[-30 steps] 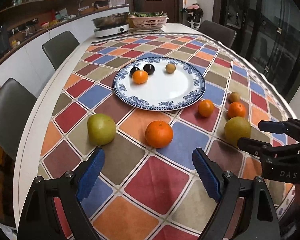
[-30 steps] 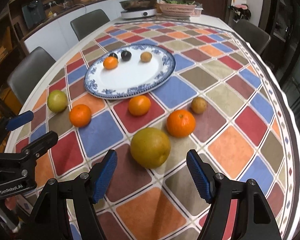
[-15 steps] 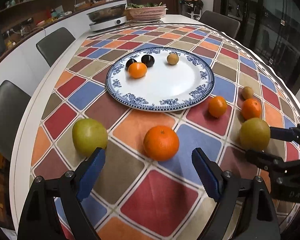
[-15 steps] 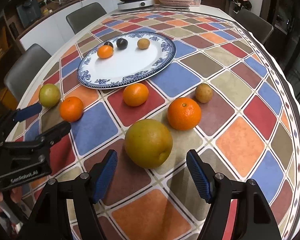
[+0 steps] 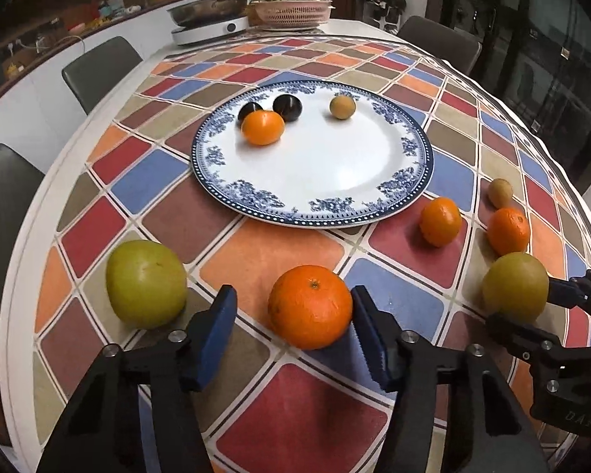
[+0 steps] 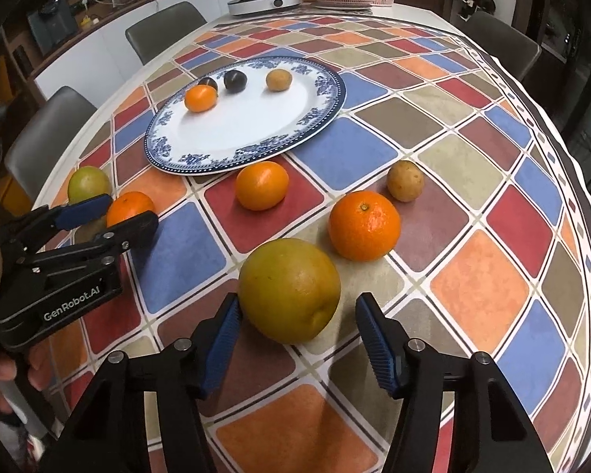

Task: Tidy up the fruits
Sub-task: 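Move the left tool toward a tangerine while the right tool approaches the yellow pear, then grasp the tangerine with the left tool while the right tool grasps the yellow pear, then carry the tangerine and pear onto the plate and open both tools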

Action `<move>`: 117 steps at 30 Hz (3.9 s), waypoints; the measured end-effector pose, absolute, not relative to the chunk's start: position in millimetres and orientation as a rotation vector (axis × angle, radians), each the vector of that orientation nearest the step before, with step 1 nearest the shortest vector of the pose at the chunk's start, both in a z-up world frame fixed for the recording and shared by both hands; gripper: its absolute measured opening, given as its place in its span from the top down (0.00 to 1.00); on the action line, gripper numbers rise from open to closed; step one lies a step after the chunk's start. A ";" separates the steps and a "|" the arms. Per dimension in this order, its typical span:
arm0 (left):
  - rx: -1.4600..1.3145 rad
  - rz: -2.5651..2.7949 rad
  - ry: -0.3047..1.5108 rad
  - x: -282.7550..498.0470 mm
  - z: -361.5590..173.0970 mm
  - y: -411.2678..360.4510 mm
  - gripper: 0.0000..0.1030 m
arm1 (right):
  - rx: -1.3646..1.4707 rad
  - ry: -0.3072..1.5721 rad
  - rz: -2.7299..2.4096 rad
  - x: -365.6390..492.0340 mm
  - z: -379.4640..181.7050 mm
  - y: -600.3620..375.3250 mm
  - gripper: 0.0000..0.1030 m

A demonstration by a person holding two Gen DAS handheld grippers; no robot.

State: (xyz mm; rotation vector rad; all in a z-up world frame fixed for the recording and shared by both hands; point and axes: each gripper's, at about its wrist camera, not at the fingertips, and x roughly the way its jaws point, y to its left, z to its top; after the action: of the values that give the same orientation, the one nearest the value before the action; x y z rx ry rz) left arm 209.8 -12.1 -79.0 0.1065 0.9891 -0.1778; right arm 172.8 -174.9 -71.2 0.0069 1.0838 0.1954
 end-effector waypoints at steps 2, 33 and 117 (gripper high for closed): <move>0.094 -0.185 0.996 210.7 -80.6 -11.7 0.50 | 0.000 1.084 0.203 172.7 -71.9 -173.5 0.47; 0.115 -0.200 0.922 185.9 -50.5 -16.4 0.61 | 0.023 0.943 0.263 159.6 -56.6 -179.1 0.54; 0.110 -0.210 0.720 239.7 34.0 -15.9 0.36 | -0.071 0.819 0.380 269.1 25.3 -173.3 0.51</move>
State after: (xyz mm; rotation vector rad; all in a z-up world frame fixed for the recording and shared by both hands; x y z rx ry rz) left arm 239.7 -15.9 34.0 0.1104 0.7205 -0.2100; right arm 269.1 -173.3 25.3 -0.0714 0.8194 0.3805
